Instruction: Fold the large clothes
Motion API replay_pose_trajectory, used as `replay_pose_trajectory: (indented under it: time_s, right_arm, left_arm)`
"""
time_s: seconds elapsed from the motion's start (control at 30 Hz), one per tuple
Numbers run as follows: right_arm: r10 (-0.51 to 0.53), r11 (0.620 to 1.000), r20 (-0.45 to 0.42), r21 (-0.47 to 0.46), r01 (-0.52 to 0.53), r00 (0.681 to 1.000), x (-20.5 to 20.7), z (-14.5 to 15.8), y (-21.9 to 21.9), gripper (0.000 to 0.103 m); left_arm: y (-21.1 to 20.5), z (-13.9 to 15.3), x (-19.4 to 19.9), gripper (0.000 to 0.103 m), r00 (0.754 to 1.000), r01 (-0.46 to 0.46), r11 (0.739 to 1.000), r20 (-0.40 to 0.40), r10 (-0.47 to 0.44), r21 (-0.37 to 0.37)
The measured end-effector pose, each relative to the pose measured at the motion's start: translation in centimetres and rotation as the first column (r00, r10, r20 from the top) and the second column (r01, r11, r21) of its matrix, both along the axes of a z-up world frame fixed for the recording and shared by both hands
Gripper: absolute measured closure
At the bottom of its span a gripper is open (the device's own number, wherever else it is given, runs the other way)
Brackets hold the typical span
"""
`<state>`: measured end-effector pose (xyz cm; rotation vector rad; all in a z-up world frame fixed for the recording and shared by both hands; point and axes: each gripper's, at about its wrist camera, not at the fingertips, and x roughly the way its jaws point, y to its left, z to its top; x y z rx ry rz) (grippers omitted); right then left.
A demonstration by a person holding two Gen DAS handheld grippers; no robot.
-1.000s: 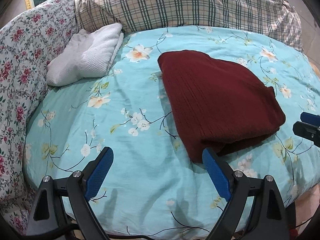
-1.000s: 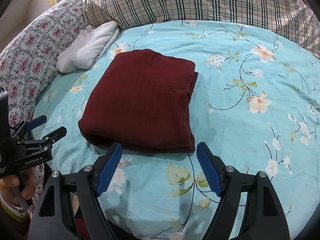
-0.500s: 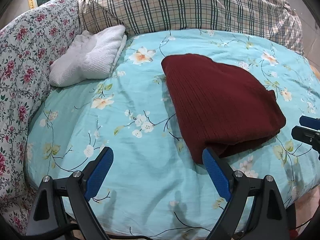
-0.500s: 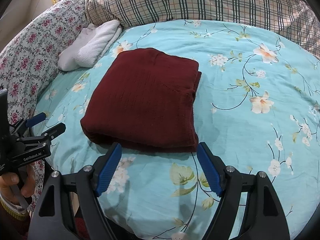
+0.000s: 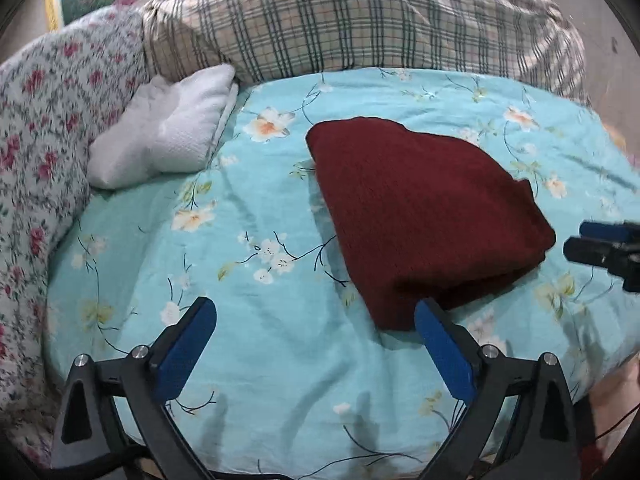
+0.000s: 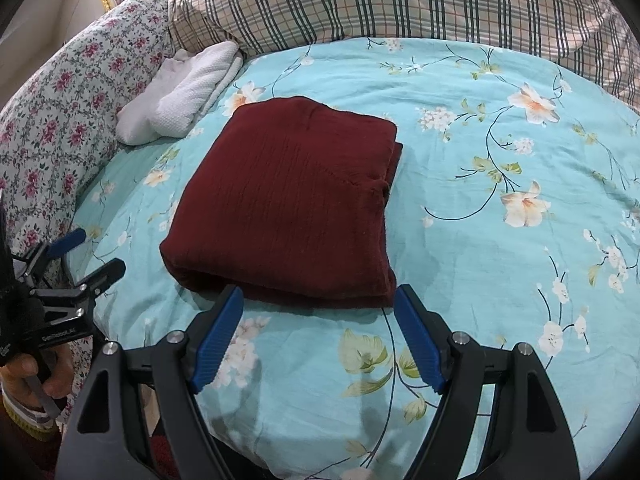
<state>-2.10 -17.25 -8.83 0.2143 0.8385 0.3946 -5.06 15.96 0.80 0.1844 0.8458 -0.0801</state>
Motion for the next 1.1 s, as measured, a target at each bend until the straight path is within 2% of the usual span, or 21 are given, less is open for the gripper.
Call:
replay_pose_trajectory:
  time_s: [0.1, 0.27, 0.4, 0.5, 0.57, 0.73, 0.97, 1.03, 1.1]
  right_arm:
    - [-0.011, 1.000, -0.010, 0.011, 0.012, 1.000, 0.7, -0.3, -0.4, 0.025]
    - [-0.005, 0.999, -0.031, 0.033, 0.006, 1.000, 1.8, -0.5, -0.7, 0.025]
    - [0.029, 0.999, -0.032, 0.038, -0.028, 0.999, 1.9, -0.2, -0.4, 0.025]
    - [0.050, 0.998, -0.009, 0.029, -0.050, 0.999, 1.6, 0.2, -0.2, 0.021]
    - [0.060, 0.998, -0.007, 0.022, -0.059, 0.998, 1.5, 0.2, -0.3, 0.021]
    - [0.060, 0.998, -0.024, 0.031, -0.059, 0.998, 1.5, -0.2, -0.4, 0.021]
    - [0.052, 0.998, -0.017, 0.042, -0.051, 0.998, 1.3, 0.1, -0.6, 0.021]
    - [0.050, 0.998, -0.011, 0.043, -0.049, 0.999, 1.2, 0.3, -0.6, 0.021]
    - [0.053, 0.998, -0.006, 0.043, -0.053, 0.999, 1.2, 0.5, -0.6, 0.021]
  left_arm:
    - [0.6, 0.0, 0.9, 0.003, 1.000, -0.025, 1.000, -0.014, 0.025, -0.014]
    - [0.6, 0.6, 1.7, 0.002, 0.999, -0.045, 0.999, 0.011, 0.045, 0.008]
    - [0.1, 0.8, 2.5, 0.001, 1.000, -0.018, 1.000, -0.025, 0.019, 0.003]
    - [-0.2, 1.0, 1.9, 0.001, 1.000, 0.025, 0.999, -0.005, -0.025, -0.033]
    - [-0.6, 1.0, 1.5, 0.001, 1.000, 0.023, 0.999, 0.005, -0.023, -0.043]
    - [0.1, 0.9, 2.0, 0.001, 0.997, 0.044, 0.977, -0.059, -0.057, -0.206]
    - [0.3, 1.3, 1.8, 0.001, 0.998, 0.018, 0.976, -0.050, -0.029, -0.215]
    - [0.9, 1.0, 1.7, 0.001, 0.998, -0.010, 0.964, -0.060, -0.006, -0.265]
    - [1.5, 1.1, 1.2, 0.001, 0.999, -0.012, 0.944, -0.037, 0.000, -0.329]
